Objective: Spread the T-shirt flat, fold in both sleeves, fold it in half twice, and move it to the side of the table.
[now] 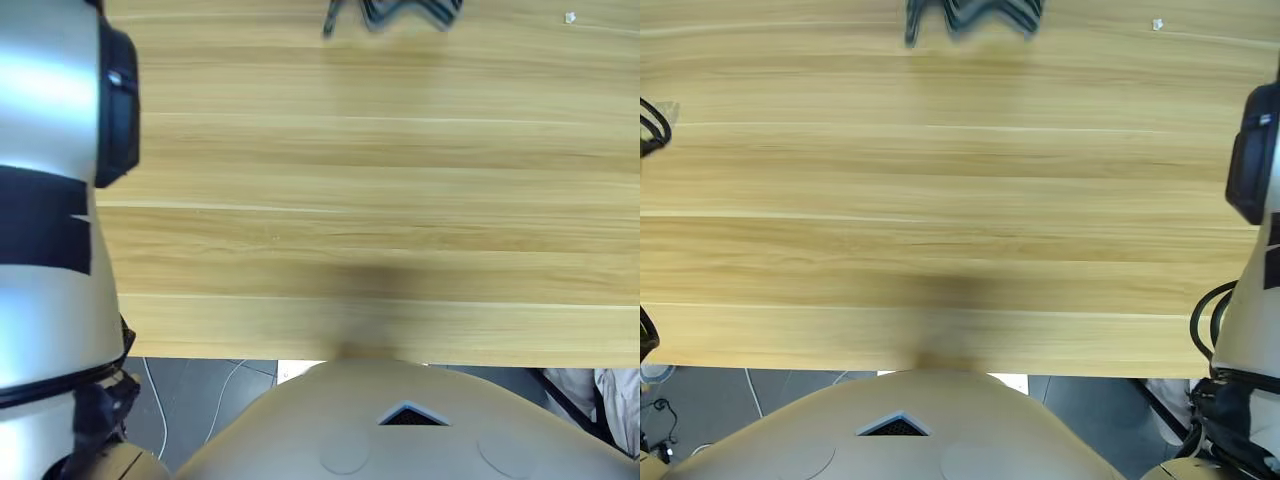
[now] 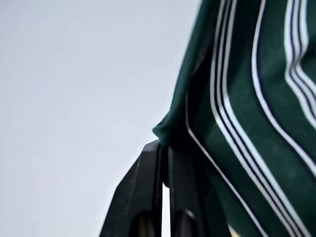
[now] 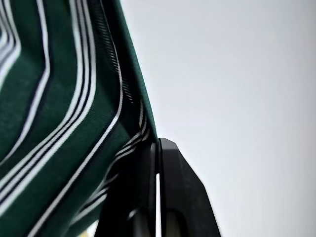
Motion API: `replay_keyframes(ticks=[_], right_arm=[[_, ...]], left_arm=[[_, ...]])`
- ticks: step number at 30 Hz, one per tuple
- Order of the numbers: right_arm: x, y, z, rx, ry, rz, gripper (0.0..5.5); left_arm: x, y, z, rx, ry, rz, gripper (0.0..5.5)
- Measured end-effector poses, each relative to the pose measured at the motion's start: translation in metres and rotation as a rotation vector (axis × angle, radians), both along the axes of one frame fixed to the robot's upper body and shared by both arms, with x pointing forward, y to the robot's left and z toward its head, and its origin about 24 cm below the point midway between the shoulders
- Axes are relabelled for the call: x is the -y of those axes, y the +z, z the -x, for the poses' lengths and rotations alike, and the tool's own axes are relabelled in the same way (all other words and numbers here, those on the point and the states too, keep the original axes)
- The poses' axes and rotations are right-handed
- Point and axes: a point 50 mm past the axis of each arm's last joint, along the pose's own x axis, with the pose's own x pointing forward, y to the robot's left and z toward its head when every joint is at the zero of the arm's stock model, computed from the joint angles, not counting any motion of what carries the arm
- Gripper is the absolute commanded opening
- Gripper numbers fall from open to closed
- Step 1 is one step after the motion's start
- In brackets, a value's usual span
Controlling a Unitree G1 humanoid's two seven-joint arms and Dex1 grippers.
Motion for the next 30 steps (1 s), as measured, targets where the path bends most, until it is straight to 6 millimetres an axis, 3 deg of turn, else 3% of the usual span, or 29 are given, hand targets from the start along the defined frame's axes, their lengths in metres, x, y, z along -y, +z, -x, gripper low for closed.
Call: replay_keyframes(ticks=[2,4,7,8,14,19,23,25,27,30], right_arm=[[0.0,-0.016,-0.001,-0.068,0.029,0.034,0.0],[0.002,-0.046,0.0,-0.183,0.071,0.074,0.0],[0.004,-0.111,0.01,-0.444,0.183,0.109,0.0],[0.005,-0.126,0.015,-0.513,0.218,0.09,0.0],[0.006,-0.129,0.048,-0.59,0.446,-0.029,0.0],[0.02,-0.124,0.095,-0.661,0.54,0.006,0.0],[0.001,-0.169,0.16,-0.954,0.74,0.093,0.0],[-0.012,-0.184,0.194,-1.107,0.845,0.119,0.0],[-0.023,-0.187,0.21,-1.167,0.907,0.125,0.0],[-0.035,-0.194,0.222,-1.242,0.963,0.119,0.0]], left_arm=[[-0.001,-0.023,-0.001,-0.127,-0.037,-0.105,0.0],[-0.003,-0.066,0.001,-0.309,-0.105,-0.226,0.0],[-0.008,-0.145,0.02,-0.603,-0.259,-0.335,0.0],[-0.01,-0.159,0.027,-0.651,-0.3,-0.35,0.0],[-0.03,-0.155,0.072,-0.65,-0.428,-0.434,0.0],[-0.037,-0.115,0.123,-0.545,-0.473,-0.49,0.0],[-0.029,-0.146,0.178,-0.692,-0.598,-0.524,0.0],[-0.025,-0.171,0.22,-0.831,-0.693,-0.548,0.0],[-0.021,-0.192,0.254,-0.953,-0.775,-0.544,0.0],[-0.021,-0.207,0.277,-1.046,-0.812,-0.551,0.0]])
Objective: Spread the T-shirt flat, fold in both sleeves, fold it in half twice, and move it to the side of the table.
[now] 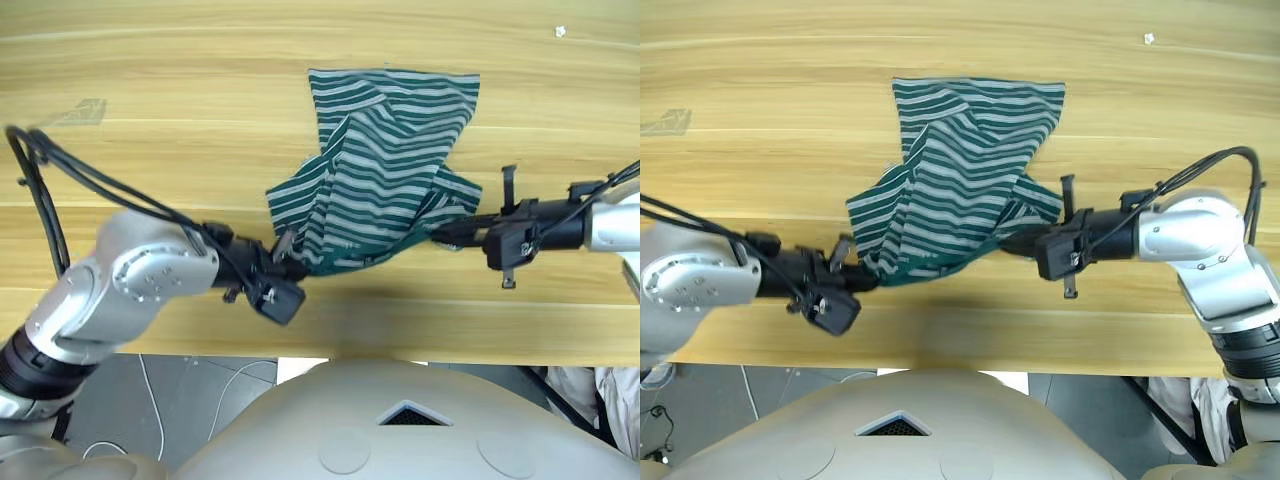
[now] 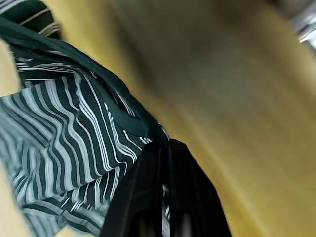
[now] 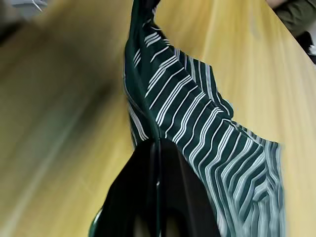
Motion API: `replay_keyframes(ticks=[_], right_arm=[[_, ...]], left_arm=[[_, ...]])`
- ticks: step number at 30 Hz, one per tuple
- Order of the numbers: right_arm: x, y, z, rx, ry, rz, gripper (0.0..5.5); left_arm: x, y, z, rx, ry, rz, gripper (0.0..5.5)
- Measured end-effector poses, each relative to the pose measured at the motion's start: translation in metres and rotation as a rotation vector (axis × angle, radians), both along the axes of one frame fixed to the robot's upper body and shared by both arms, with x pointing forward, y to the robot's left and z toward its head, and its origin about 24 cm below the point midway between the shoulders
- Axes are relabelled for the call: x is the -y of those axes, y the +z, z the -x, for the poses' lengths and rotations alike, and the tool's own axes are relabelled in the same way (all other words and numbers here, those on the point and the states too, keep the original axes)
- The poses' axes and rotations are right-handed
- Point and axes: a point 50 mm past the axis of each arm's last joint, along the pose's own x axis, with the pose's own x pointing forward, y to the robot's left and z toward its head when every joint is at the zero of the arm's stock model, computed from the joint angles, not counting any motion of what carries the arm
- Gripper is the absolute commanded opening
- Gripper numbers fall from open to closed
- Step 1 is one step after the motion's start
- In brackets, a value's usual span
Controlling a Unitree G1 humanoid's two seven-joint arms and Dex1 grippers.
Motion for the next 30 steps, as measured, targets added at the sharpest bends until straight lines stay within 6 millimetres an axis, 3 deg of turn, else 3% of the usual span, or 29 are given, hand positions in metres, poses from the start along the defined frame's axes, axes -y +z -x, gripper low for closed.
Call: replay_keyframes(ticks=[4,5,13,18,20,22,23,27,30], right_arm=[[-0.013,-0.007,0.017,-0.111,0.076,-0.013,0.0],[-0.013,-0.009,0.022,-0.138,0.087,-0.003,0.0],[-0.003,-0.018,0.046,-0.343,0.133,0.069,1.44],[-0.003,-0.021,0.044,-0.377,0.086,0.046,1.63],[-0.002,-0.021,0.041,-0.377,0.06,0.037,1.63],[0.003,-0.02,0.035,-0.367,0.025,0.032,1.63],[0.006,-0.021,0.028,-0.352,-0.011,0.029,1.63],[0.028,-0.025,0.002,-0.257,-0.15,0.088,1.63],[0.045,-0.024,-0.018,-0.15,-0.234,0.148,1.63]], left_arm=[[0.004,0.002,0.009,-0.024,-0.039,-0.011,0.0],[0.004,0.002,0.011,-0.036,-0.043,-0.02,0.34],[0.001,0.007,0.023,-0.134,-0.053,-0.043,1.6],[-0.002,0.006,0.028,-0.237,-0.006,-0.028,2.29],[-0.006,0.008,0.024,-0.301,0.063,0.004,2.29],[-0.013,0.008,0.012,-0.347,0.157,0.033,2.29],[-0.019,0.009,-0.006,-0.334,0.248,0.087,2.29],[-0.048,0.009,-0.077,-0.058,0.537,0.199,2.29],[-0.07,-0.004,-0.118,0.115,0.695,0.206,2.29]])
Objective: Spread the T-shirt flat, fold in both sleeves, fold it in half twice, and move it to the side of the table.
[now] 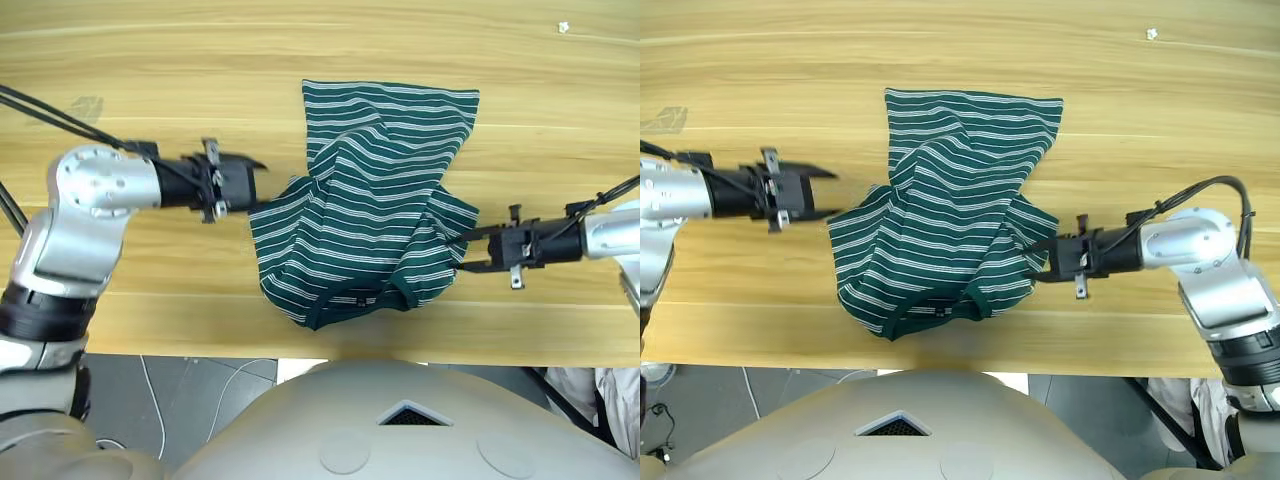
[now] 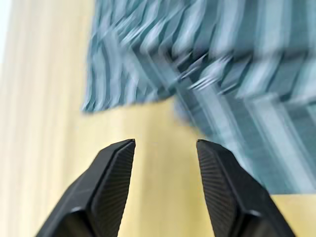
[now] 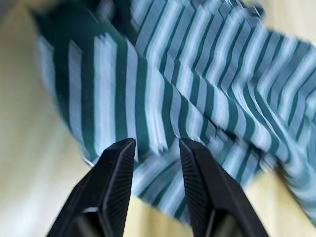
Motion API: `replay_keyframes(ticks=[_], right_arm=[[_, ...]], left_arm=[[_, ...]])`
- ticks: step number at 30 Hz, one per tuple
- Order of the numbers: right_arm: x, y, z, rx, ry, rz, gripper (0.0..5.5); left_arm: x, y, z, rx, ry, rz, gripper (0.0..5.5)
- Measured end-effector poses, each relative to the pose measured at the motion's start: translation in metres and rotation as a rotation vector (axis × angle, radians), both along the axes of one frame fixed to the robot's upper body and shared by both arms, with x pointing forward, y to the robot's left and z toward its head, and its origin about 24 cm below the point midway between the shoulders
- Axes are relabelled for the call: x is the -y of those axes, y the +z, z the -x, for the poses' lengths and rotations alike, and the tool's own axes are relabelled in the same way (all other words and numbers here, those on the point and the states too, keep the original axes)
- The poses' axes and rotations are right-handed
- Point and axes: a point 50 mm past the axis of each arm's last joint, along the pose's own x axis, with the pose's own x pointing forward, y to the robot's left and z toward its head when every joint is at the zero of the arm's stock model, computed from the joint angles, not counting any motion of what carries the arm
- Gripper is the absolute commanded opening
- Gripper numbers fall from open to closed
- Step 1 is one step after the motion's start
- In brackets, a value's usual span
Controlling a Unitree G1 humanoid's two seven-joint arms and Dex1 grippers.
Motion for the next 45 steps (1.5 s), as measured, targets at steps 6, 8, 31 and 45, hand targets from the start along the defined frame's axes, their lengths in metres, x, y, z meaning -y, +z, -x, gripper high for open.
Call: replay_keyframes(ticks=[6,8,31,45], right_arm=[[0.003,-0.014,-0.03,0.237,-0.052,0.114,1.63],[-0.002,-0.021,-0.036,0.274,-0.056,0.104,1.63],[0.011,-0.039,-0.044,0.325,-0.025,0.206,1.63],[0.015,-0.041,-0.043,0.331,-0.022,0.234,1.63]], left_arm=[[0.018,-0.045,-0.015,0.01,-0.034,-0.001,2.29],[0.024,-0.05,-0.014,0.002,-0.053,0.002,2.29],[0.012,-0.017,0.017,-0.038,-0.106,0.053,2.29],[-0.002,-0.059,0.001,-0.013,-0.047,-0.043,2.29]])
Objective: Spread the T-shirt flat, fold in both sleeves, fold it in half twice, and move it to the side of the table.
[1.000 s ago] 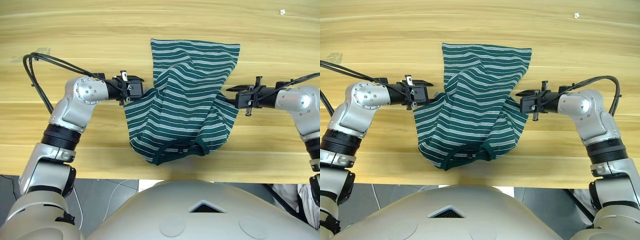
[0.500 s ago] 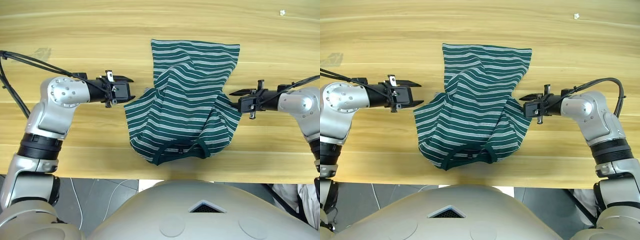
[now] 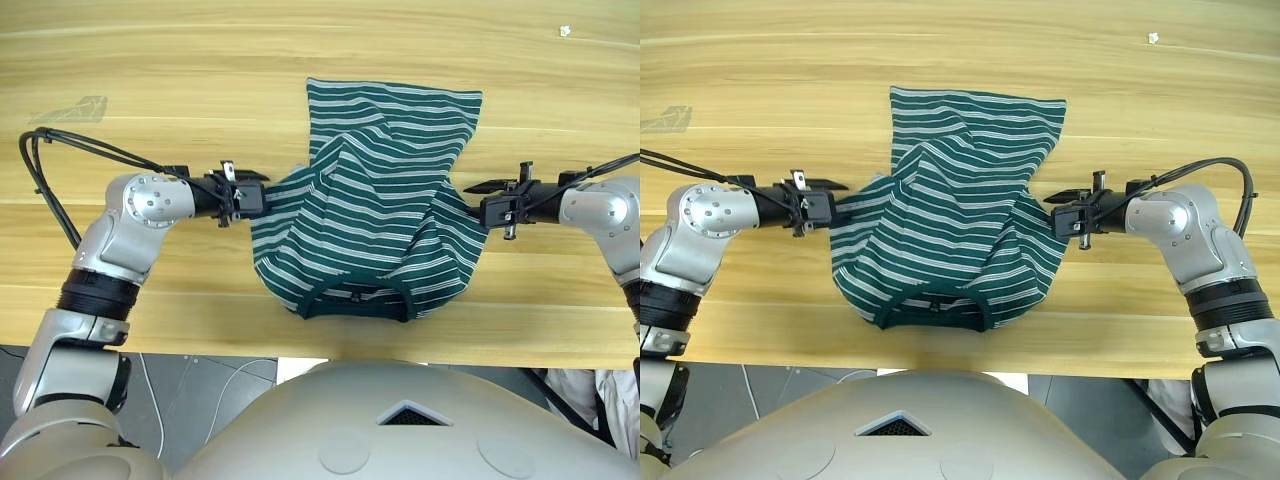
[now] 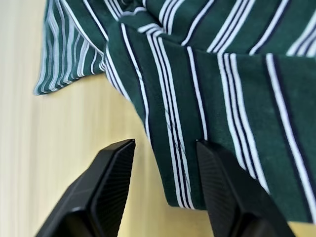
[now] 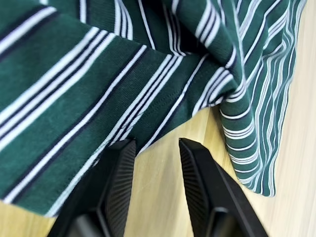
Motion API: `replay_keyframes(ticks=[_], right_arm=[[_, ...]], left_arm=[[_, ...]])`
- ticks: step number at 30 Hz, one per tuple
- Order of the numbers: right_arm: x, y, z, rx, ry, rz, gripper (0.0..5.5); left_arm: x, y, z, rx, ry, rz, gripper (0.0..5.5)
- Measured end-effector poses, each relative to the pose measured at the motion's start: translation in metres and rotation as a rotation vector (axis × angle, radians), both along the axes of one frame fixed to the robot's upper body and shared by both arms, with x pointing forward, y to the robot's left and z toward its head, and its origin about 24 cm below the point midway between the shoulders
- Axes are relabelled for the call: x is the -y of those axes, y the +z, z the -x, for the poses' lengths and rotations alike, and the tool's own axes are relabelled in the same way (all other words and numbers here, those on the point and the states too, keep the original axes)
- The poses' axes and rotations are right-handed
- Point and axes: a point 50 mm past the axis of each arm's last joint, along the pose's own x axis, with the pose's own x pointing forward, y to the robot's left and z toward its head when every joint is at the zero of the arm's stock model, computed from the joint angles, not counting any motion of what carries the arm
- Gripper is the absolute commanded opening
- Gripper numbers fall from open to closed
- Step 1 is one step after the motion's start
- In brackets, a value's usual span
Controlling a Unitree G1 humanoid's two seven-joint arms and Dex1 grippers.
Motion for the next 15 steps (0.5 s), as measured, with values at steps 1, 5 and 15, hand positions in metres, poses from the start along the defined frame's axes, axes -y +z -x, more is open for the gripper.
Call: replay_keyframes(ticks=[1,5,15], right_arm=[[0.0,0.0,0.0,0.0,0.0,0.0,1.63],[0.002,-0.001,0.0,0.002,-0.009,-0.001,1.63],[0.025,0.001,0.012,-0.005,-0.069,0.039,1.63]], left_arm=[[0.0,-0.001,0.0,0.007,0.001,0.005,2.29],[-0.001,-0.004,0.006,0.012,-0.008,0.017,2.29],[-0.03,0.011,0.062,-0.095,0.016,-0.025,2.29]])
